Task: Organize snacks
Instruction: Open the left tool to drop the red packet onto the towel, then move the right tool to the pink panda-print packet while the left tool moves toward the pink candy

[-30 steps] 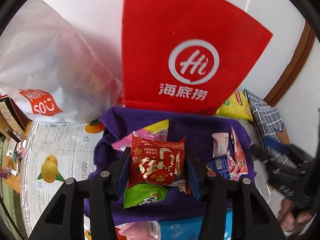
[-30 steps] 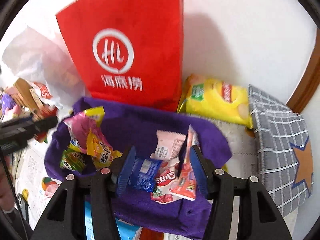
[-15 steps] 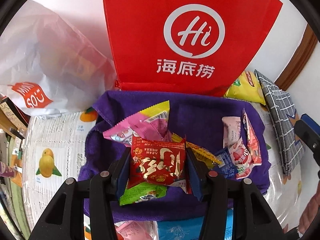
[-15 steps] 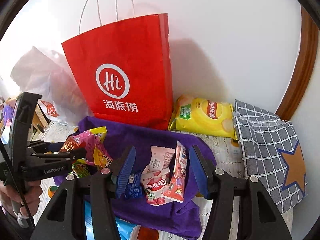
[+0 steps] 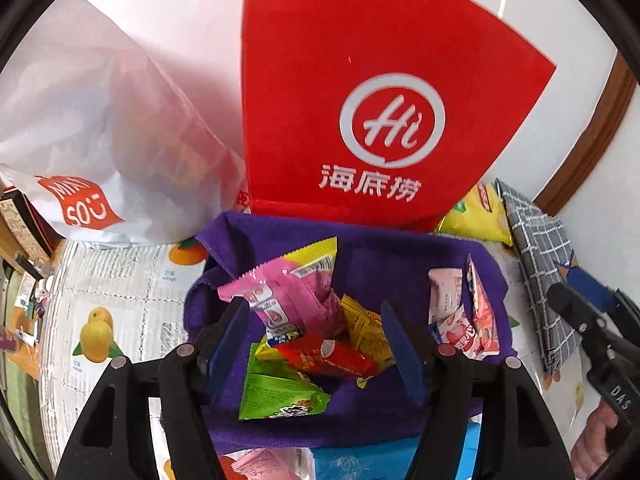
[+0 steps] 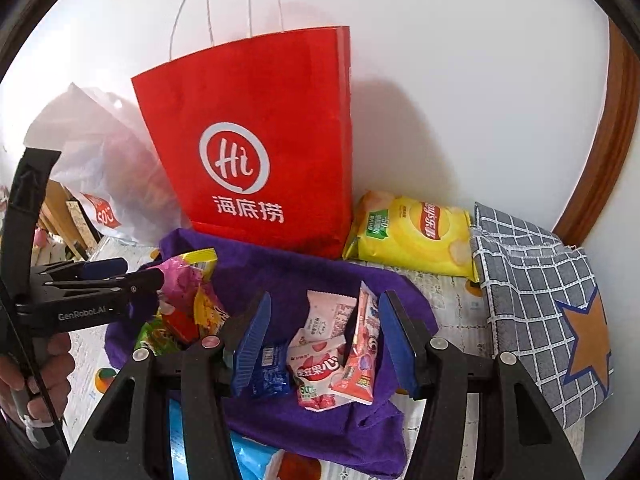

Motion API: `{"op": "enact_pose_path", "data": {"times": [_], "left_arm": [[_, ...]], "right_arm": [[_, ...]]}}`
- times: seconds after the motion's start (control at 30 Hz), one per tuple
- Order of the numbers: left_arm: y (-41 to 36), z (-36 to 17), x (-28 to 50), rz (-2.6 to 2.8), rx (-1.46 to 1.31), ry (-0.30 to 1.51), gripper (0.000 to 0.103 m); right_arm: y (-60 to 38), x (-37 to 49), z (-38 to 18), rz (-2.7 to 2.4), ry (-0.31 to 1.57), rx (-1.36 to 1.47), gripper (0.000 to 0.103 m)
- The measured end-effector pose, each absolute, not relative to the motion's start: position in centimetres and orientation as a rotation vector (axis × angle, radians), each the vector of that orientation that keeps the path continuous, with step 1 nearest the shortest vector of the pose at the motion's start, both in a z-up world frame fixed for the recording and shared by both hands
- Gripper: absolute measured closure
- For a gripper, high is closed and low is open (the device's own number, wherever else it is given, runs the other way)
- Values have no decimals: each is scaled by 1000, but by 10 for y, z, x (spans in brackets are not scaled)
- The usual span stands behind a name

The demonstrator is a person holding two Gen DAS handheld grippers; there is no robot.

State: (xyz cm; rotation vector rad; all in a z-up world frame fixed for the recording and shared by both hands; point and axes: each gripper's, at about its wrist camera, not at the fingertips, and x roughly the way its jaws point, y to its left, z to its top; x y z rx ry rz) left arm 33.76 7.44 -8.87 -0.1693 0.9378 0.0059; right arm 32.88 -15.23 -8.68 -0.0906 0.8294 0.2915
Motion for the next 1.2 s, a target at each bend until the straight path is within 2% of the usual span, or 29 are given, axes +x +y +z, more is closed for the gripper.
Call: {"op": "enact_pose_path", "data": {"times": [0.43, 0.67, 0.93, 1.2], "left_arm": [[77, -43, 303, -45, -198, 807, 36], [76, -13, 270, -45, -175, 722, 36], [73, 4, 226, -86, -172, 704, 36], [88, -9, 189, -28, -178, 715, 36]], "right_arm": [[-139, 289, -55, 298, 708, -93, 47], [-160, 248, -60, 247, 734, -55, 47], [-191, 193, -113, 253, 932, 9, 47], [-192, 168, -166, 217, 1068, 28, 45]]}}
